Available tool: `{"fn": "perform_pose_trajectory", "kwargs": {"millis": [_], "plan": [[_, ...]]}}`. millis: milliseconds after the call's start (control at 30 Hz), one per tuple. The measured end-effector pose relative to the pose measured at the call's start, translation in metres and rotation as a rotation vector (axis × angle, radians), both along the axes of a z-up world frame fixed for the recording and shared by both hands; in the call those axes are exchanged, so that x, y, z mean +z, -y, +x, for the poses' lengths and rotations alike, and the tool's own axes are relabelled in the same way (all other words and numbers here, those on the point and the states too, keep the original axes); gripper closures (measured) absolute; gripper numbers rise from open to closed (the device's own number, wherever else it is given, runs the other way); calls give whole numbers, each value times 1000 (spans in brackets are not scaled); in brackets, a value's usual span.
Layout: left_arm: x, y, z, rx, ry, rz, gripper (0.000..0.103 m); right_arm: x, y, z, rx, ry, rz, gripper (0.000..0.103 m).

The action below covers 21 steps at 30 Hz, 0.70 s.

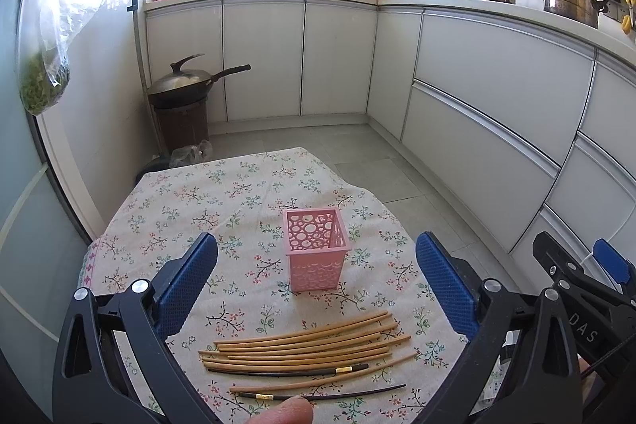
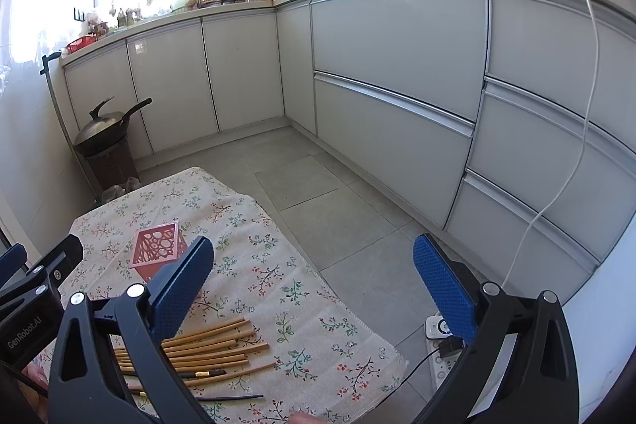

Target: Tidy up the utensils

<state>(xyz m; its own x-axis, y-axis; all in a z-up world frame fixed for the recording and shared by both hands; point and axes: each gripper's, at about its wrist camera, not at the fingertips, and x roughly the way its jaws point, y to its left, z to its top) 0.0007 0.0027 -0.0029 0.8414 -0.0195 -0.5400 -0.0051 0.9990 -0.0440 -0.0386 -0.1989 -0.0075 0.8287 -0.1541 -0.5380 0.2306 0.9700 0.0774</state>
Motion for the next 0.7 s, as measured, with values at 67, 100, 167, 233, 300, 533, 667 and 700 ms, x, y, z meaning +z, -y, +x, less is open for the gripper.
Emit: {"fn": "perform_pose_trajectory", "kwargs": {"millis": [67,100,167,233,300,533,667,700], "plan": [[0,-1,0,-1,-1,-1,7,-1,0,0,0,-1,1,5],[-1,-1,0,-1,-2,-1,7,-1,0,-1,0,-2,1,5],[-1,-1,0,0,-1,0,7,-2,0,0,-1,-3,1,5],[-1,-1,0,-1,-2,0,7,-2,0,0,0,-3,1,5],[-1,-1,1,-1,-3,-1,7,-4,-1,-1,0,-5,3,5],[-3,-1,1,-3,-7,-1,7,-4,-2,0,-2,-11,6,5],[-3,-1,1,-2,-6,0,7,-4,-2,0,-4,-13,8,5],[-3,-1,1,-3,-6,-1,7,-4,-1,0,-3,-14,9,5]]}}
